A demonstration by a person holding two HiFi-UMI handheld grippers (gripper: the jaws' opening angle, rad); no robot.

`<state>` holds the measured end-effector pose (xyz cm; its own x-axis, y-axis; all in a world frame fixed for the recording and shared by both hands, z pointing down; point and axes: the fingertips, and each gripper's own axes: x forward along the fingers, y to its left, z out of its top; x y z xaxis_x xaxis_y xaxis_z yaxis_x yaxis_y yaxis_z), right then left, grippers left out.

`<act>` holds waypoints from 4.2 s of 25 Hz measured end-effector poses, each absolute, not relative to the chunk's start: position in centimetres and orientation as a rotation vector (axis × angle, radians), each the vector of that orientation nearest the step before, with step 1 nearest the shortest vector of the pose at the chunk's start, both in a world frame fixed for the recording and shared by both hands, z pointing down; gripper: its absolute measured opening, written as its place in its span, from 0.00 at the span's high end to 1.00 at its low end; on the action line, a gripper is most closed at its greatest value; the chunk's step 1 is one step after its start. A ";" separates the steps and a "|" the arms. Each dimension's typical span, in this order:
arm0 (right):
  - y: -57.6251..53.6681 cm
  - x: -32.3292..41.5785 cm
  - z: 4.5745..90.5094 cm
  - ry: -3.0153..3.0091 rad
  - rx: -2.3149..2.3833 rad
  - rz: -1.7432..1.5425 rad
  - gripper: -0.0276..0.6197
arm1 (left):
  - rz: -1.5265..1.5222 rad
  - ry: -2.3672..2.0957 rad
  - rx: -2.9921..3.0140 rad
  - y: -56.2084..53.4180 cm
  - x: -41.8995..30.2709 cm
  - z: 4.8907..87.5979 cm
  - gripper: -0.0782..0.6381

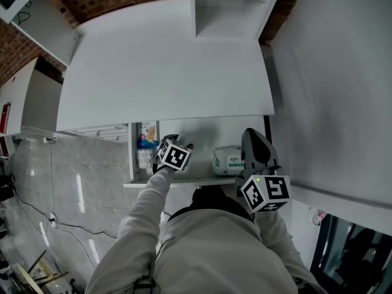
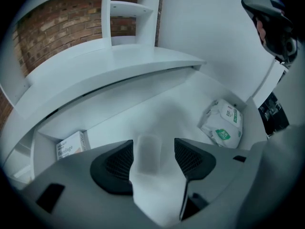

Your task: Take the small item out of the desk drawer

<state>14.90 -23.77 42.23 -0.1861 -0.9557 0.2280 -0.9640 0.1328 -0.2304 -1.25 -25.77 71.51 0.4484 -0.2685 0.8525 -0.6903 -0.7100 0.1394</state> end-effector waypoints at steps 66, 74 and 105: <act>-22.5 10.9 42.8 -2.434 1.849 0.511 0.91 | 0.745 -1.133 2.476 -27.4 -2.3 53.6 0.62; -22.2 10.2 42.3 -2.437 1.852 0.493 0.91 | 0.597 -1.206 2.534 -27.3 -3.6 49.1 0.62; -20.1 9.0 40.8 -2.452 1.782 0.361 0.92 | 0.238 -1.438 2.577 -23.5 -8.2 41.2 0.62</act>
<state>8.99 -20.12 40.76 -0.3156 -0.9255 0.2093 -0.9466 0.2917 -0.1375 -8.24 -23.55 41.20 0.5191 -0.8242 0.2265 -0.8532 -0.5156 0.0790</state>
